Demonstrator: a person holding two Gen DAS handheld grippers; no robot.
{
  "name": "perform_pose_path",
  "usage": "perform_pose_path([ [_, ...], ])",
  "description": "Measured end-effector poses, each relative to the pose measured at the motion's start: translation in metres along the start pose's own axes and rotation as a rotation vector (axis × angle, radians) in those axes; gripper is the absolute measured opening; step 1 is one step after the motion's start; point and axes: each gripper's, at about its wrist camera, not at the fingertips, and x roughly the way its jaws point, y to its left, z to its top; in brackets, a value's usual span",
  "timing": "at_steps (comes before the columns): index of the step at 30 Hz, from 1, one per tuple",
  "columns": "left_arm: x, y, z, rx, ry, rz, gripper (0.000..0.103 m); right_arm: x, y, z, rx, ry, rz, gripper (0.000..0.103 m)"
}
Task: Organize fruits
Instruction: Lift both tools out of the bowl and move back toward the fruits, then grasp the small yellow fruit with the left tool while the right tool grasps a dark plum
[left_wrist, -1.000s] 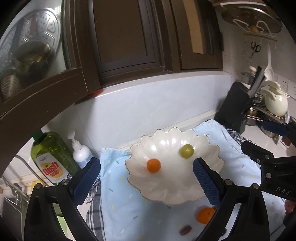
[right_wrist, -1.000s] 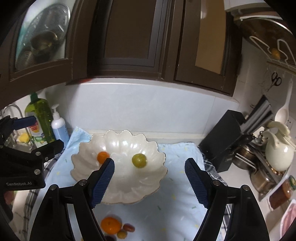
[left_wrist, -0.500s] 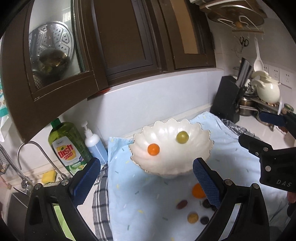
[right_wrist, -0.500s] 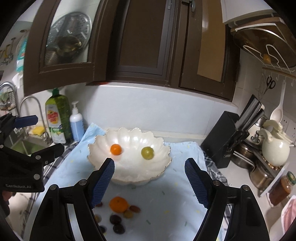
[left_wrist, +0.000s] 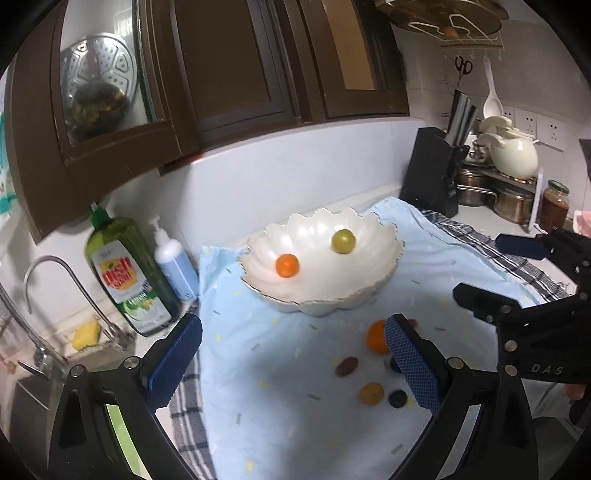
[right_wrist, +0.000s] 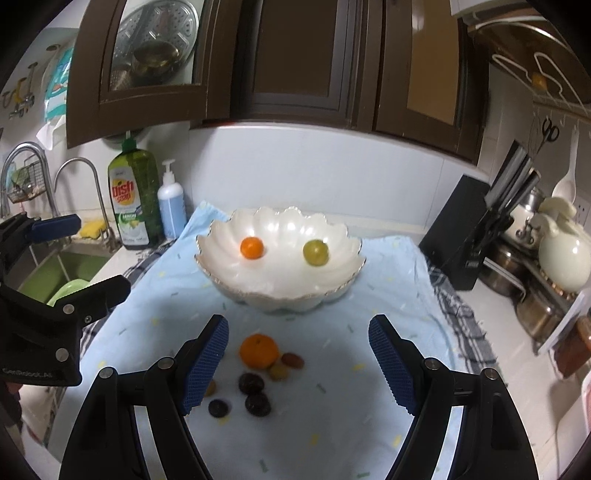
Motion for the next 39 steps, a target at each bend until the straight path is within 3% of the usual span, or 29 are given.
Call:
perform_pose_path([
  [8,0.013,-0.008,-0.026,0.035,0.047,-0.068,0.101,0.011,0.008,-0.023,0.002,0.07,0.008,0.079],
  [20,0.043,-0.022,-0.06,0.119,0.121,-0.157,0.087,0.03,0.023,-0.051,-0.058,0.131,0.011,0.078],
  [33,0.073,-0.038,-0.081,0.149,0.183,-0.271,0.063,0.06,0.026,-0.077,-0.046,0.213,0.039,0.059],
  [39,0.085,-0.04,-0.084,0.117,0.219,-0.324,0.053,0.069,0.025,-0.08,-0.033,0.233,0.055,0.052],
])
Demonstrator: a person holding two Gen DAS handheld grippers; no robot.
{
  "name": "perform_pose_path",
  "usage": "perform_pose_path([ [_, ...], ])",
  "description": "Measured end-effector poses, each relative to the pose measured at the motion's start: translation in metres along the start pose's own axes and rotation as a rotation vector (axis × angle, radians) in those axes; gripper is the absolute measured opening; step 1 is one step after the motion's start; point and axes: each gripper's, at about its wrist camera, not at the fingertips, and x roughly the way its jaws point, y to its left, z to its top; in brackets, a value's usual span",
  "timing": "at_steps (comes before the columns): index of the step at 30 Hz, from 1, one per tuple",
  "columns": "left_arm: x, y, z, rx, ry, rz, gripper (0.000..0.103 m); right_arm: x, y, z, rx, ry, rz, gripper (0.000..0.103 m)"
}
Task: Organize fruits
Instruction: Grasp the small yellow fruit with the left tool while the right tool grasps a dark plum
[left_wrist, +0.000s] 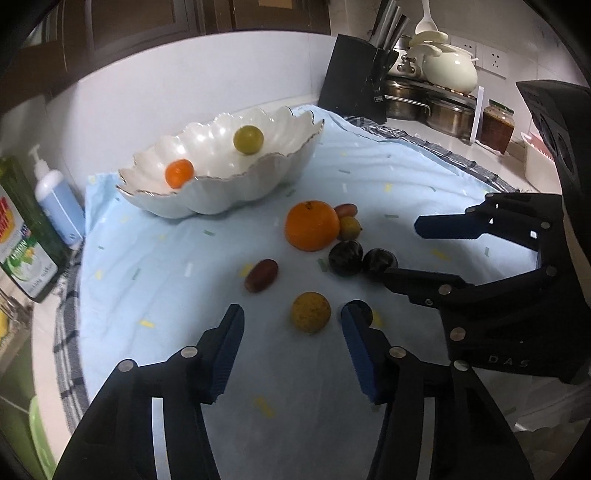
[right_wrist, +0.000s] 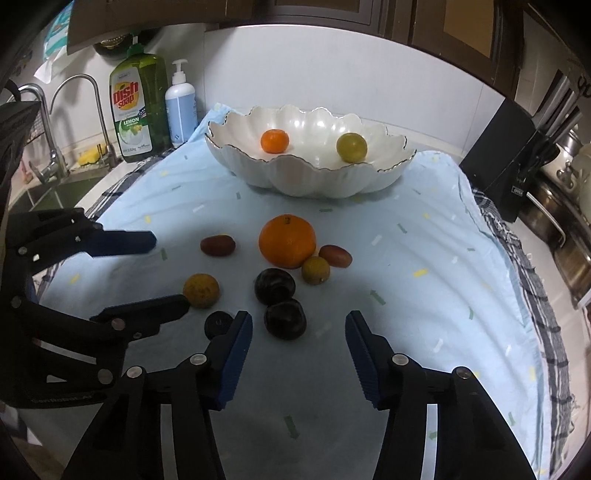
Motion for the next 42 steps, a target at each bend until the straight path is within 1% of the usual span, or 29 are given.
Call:
perform_pose_path([
  [1,0.002,0.001,0.0,-0.006,0.004,-0.006,0.052,0.001,0.0,0.0,0.0,0.001,0.004,0.051],
  [3,0.006,0.002,0.0,-0.016,0.014,-0.02,0.045,0.004,0.001,0.0,0.0,0.004,0.009,0.05],
  [5,0.008,0.001,0.001,-0.022,0.016,-0.029,0.044,0.007,0.002,0.0,0.001,0.007,0.015,0.047],
  [12,0.018,0.004,0.002,-0.063,0.035,-0.06,0.033,0.017,0.002,0.0,0.018,0.024,0.036,0.041],
  [16,0.023,0.006,0.004,-0.094,0.041,-0.083,0.03,0.022,0.002,0.0,0.026,0.039,0.041,0.036],
  [18,0.024,0.005,0.004,-0.093,0.045,-0.092,0.027,0.024,0.001,0.0,0.034,0.043,0.05,0.034],
  [19,0.025,0.005,0.005,-0.092,0.048,-0.097,0.026,0.025,0.001,0.0,0.034,0.045,0.053,0.031],
  [21,0.025,0.004,0.005,-0.092,0.045,-0.093,0.026,0.026,0.001,0.0,0.03,0.051,0.057,0.029],
  [31,0.024,0.005,0.006,-0.11,0.037,-0.09,0.025,0.021,0.001,0.002,0.032,0.042,0.069,0.029],
  [38,0.014,0.006,0.011,-0.115,0.013,-0.069,0.025,0.011,0.0,0.008,0.035,0.016,0.058,0.029],
  [42,0.004,0.008,0.018,-0.122,-0.018,-0.065,0.025,0.003,-0.002,0.013,0.041,-0.005,0.051,0.029],
])
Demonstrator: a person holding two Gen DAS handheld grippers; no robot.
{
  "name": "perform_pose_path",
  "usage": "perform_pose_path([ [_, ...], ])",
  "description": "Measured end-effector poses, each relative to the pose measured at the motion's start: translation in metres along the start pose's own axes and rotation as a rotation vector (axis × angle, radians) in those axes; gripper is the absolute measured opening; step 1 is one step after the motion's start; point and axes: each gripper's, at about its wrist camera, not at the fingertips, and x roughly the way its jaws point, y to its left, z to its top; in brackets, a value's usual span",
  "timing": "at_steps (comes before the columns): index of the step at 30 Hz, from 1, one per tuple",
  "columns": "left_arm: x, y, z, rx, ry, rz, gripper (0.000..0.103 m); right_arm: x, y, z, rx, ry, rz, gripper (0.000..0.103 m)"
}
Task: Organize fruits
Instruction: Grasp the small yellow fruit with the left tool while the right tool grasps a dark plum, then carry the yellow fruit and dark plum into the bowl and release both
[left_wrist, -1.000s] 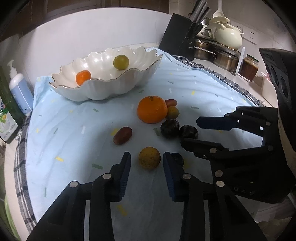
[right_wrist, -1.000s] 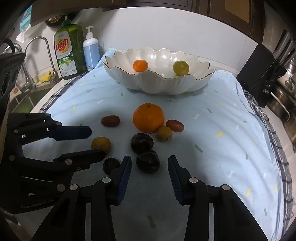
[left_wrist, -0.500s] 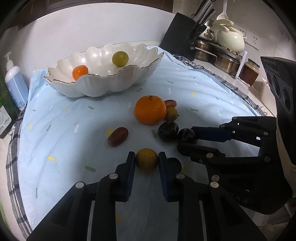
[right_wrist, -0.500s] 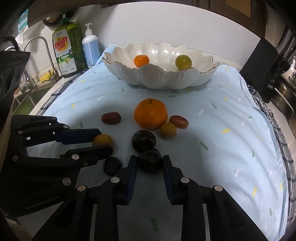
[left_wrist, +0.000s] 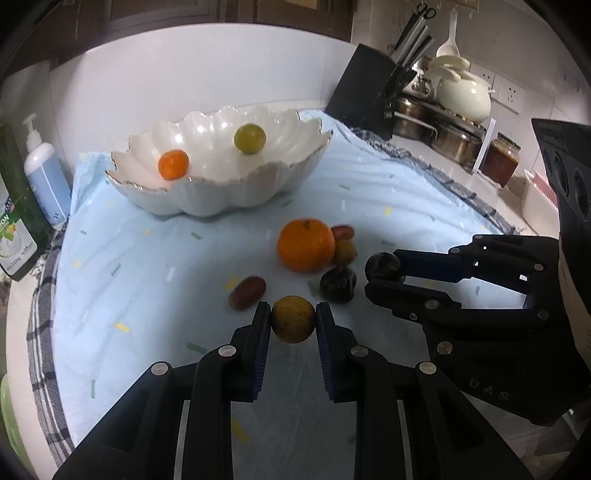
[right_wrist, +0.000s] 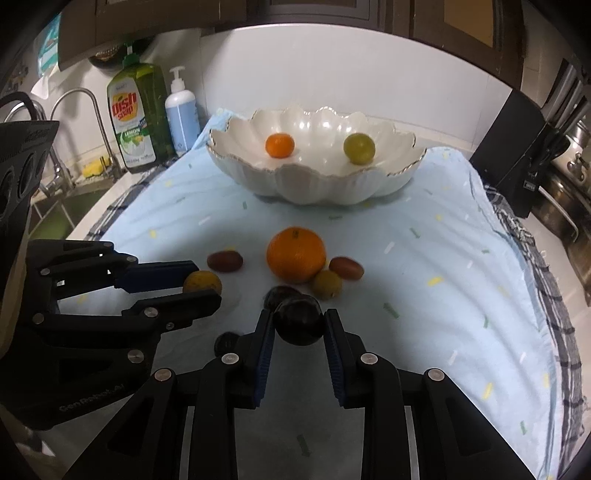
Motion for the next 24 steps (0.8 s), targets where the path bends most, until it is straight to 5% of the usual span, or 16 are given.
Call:
perform_pose_path([
  [24,-0.069,0.006,0.06,-0.004,-0.222,0.109,0.025,-0.055,-0.01,0.066,0.003,-0.22,-0.052,0.029],
])
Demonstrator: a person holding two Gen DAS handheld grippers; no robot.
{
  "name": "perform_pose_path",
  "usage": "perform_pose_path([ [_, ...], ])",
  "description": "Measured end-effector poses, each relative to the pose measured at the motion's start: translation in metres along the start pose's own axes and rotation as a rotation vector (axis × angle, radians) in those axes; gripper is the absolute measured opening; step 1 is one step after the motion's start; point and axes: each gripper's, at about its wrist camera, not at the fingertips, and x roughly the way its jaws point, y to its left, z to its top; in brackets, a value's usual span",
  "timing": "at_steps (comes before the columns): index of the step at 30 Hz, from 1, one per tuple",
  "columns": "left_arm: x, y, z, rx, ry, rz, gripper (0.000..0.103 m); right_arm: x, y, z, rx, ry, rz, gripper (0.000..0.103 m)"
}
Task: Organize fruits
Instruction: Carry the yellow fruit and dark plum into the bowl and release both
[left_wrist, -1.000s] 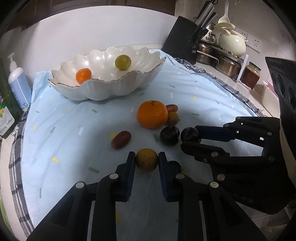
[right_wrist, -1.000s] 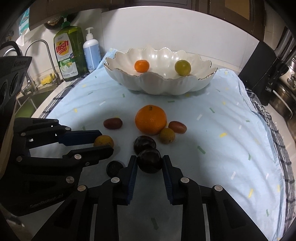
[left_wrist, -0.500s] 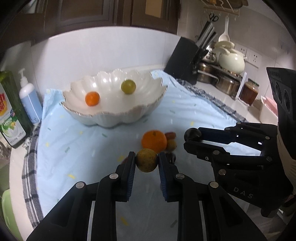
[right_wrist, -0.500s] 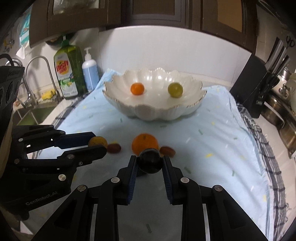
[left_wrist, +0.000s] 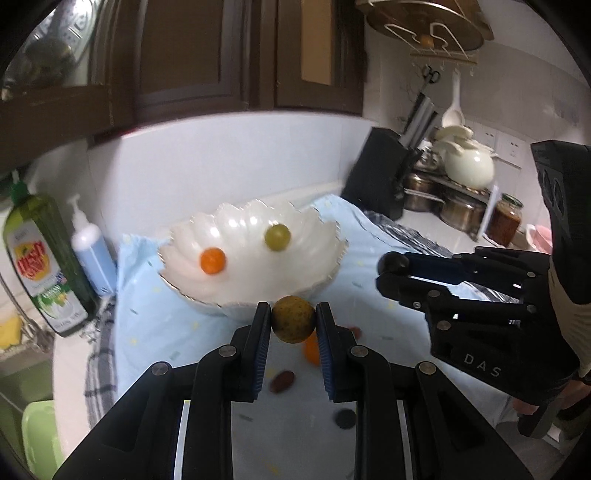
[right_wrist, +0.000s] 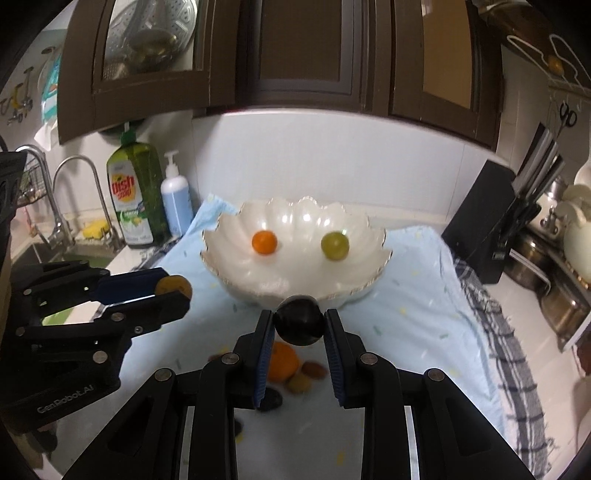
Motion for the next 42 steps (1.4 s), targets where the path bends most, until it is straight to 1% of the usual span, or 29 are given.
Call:
perform_pose_path([
  [5,-0.002,0.012,0.014,-0.018,-0.026,0.06,0.025,0.0,-0.005,0.017,-0.011,-0.032,-0.015,0.029],
  [10,-0.001,0.02,0.029,-0.03,-0.05,0.098,0.025,0.005,-0.008,0.039,-0.019,-0.055,-0.013,0.029],
  [15,0.009,0.031,0.045,-0.045,-0.046,0.144,0.025,0.02,-0.019,0.057,0.022,-0.048,0.017,0.029],
  [17,0.014,0.034,0.051,-0.051,-0.041,0.15,0.025,0.028,-0.023,0.064,0.031,-0.042,0.023,0.029],
  [22,0.03,0.04,0.065,-0.054,-0.035,0.164,0.025,0.049,-0.029,0.078,0.02,-0.022,0.03,0.029],
  [25,0.043,0.044,0.071,-0.056,-0.025,0.171,0.025,0.069,-0.032,0.086,0.01,0.002,0.025,0.029],
  [32,0.085,0.062,0.078,-0.105,0.052,0.161,0.025,0.108,-0.039,0.094,0.014,0.072,0.032,0.029],
  [35,0.102,0.068,0.078,-0.113,0.091,0.154,0.025,0.129,-0.042,0.094,0.011,0.116,0.034,0.029],
  [38,0.119,0.072,0.076,-0.12,0.134,0.13,0.025,0.146,-0.043,0.093,-0.009,0.155,0.027,0.029],
  [42,0.142,0.075,0.072,-0.122,0.19,0.124,0.025,0.166,-0.044,0.091,-0.025,0.206,0.028,0.029],
])
